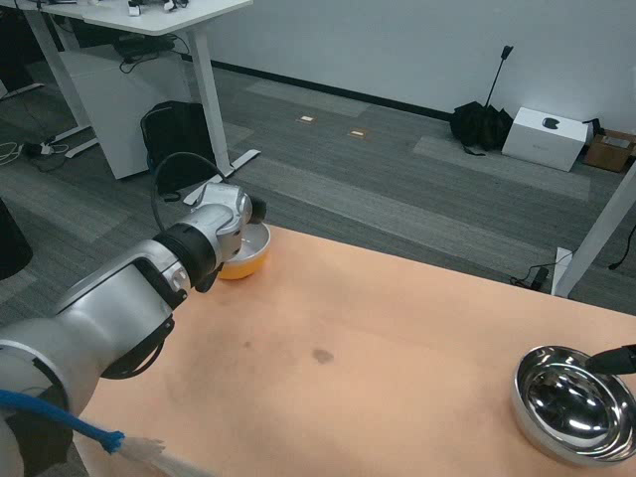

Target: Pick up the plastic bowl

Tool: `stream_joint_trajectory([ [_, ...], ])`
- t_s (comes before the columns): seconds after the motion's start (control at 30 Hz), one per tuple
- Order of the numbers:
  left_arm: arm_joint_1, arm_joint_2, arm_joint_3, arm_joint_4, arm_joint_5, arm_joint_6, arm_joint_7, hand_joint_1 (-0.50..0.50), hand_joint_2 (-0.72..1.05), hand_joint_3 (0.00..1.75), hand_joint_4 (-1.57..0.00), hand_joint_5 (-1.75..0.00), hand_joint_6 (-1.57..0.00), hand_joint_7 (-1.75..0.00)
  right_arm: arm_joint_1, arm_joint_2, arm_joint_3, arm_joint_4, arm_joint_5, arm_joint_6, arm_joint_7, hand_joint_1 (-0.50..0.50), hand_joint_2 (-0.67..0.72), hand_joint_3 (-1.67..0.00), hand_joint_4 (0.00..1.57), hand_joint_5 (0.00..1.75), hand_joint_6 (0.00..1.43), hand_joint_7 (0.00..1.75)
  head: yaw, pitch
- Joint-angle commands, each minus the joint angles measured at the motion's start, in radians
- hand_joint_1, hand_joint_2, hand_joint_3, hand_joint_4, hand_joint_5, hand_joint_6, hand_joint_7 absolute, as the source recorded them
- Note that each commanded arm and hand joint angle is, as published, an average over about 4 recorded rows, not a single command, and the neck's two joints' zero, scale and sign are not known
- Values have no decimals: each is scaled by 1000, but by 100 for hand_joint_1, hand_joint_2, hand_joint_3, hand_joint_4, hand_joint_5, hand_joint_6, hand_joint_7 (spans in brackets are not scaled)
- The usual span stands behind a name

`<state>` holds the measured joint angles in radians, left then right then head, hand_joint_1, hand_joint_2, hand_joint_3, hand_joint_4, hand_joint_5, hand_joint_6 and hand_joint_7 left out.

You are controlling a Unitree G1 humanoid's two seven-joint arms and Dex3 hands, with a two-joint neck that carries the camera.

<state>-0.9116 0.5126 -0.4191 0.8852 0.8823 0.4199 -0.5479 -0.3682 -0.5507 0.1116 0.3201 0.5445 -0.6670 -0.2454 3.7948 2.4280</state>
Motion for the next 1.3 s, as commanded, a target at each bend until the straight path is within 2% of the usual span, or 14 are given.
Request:
stream_joint_trajectory([
  [0.03,42,-12,16,-7,1,-8,-1,-50,-28,0,0,-56,0,-21,-8,-1,3,-2,6,-18,-3,-46,72,0,0,0,0,0,1,2],
  [0.17,59,-14,40,-24,0,-13,1,-50,-15,7,0,-87,0,-45,-4,0,3,-9,6,-19,-3,-46,72,0,0,0,0,0,3,3],
  [0.3,68,-15,49,-41,-1,-21,8,-49,3,9,0,-98,0,-49,2,1,2,-21,7,-19,-3,-46,72,0,0,0,0,0,3,5],
  [0.4,72,-16,61,-48,-5,-25,16,-29,27,9,0,-103,0,-49,8,2,0,-31,8,-19,-3,-46,72,0,0,0,0,0,0,9],
  [0.47,76,-20,77,-48,-19,-30,25,-6,43,9,0,-103,0,-49,14,2,-2,-37,9,-19,-3,-46,72,0,0,0,0,0,-2,9],
  [0.53,79,-24,90,-47,-33,-33,34,4,56,11,0,-100,0,-49,20,4,-5,-43,10,-19,-3,-46,72,0,0,0,0,0,-4,10],
  [0.67,81,-25,88,-45,-34,-53,36,-34,80,20,0,-82,0,-49,27,5,-8,-52,11,-21,-3,-46,72,0,0,0,0,0,-5,11],
  [0.77,83,-25,85,-45,-23,-70,37,-47,89,28,-12,-90,0,-49,32,5,-10,-56,11,-22,-3,-46,72,0,0,0,0,0,-4,10],
  [0.83,83,-25,83,-46,-11,-82,37,-49,94,33,-36,-113,0,-49,34,4,-10,-58,12,-22,-3,-46,72,0,0,0,0,0,-4,10],
  [0.87,83,-25,80,-47,2,-94,37,-50,96,35,-67,-136,0,-51,36,4,-10,-60,13,-22,-3,-46,72,0,0,0,0,0,-4,10],
  [0.93,83,-24,75,-48,22,-114,37,-50,96,39,-122,-167,-4,-58,38,3,-10,-64,14,-22,-3,-46,72,0,0,0,0,0,-6,10],
  [0.97,83,-24,73,-48,29,-122,36,-50,96,44,-141,-175,-9,-65,39,3,-10,-65,15,-22,-3,-46,72,0,0,0,0,0,-6,10],
  [1.13,86,-23,73,-47,45,-134,31,-50,96,72,-153,-175,-50,-106,46,2,-10,-70,17,-22,-3,-46,72,0,0,0,0,0,-7,7],
  [1.3,92,-25,80,-48,47,-134,26,-50,96,105,-156,-175,-75,-124,52,1,-10,-75,21,-22,-3,-47,72,0,0,0,0,0,-6,10],
])
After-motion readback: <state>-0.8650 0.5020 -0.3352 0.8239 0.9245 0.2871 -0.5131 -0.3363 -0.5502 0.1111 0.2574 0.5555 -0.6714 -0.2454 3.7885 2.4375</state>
